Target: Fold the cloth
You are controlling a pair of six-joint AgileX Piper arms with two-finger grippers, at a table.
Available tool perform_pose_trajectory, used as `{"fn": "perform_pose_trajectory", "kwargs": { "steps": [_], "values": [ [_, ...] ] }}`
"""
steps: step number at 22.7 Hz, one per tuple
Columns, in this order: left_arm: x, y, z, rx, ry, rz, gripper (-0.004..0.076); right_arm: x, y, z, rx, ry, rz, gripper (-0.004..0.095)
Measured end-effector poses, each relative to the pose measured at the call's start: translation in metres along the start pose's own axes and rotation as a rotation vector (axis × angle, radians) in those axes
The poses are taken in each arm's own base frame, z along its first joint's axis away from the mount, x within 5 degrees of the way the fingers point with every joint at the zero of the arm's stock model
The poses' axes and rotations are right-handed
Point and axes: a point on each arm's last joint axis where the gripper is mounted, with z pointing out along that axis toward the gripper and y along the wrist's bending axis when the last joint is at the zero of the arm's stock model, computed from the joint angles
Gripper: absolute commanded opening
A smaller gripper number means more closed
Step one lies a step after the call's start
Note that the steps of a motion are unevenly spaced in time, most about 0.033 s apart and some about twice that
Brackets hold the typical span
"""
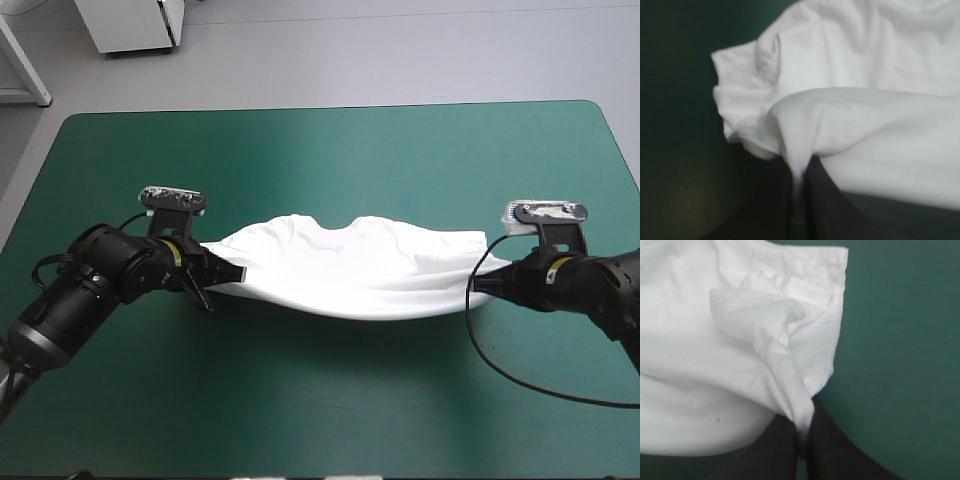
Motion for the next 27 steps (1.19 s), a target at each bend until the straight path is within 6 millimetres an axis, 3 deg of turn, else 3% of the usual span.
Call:
{"fn": "perform_pose_trajectory", "kwargs": {
  "steps": [5,10,13,17,22,27],
  "values": [
    [-0.025,0.001,0.007,-0.079,-0.068,0.062,-0.0022,-0.027,0.003,0.016,0.027,-0.035,-0.016,-0.0017],
    [-0.055,0.000,0.032,-0.146,-0.086,0.104,-0.0022,-0.059,0.008,0.042,0.053,-0.064,-0.018,-0.0017],
    [-0.086,0.011,0.066,-0.190,-0.074,0.078,-0.0022,-0.086,0.007,0.076,0.093,-0.040,-0.028,-0.0017],
    [-0.110,0.018,0.109,-0.215,-0.031,0.122,-0.0022,-0.105,-0.005,0.123,0.130,0.026,0.002,-0.0017],
    [-0.101,0.012,0.165,-0.185,0.094,0.122,-0.0022,-0.103,-0.005,0.173,0.111,0.134,0.012,-0.0017],
    [-0.090,0.010,0.201,-0.182,0.179,0.125,-0.0021,-0.096,-0.005,0.198,0.109,0.192,0.016,-0.0016]
  ]
}}
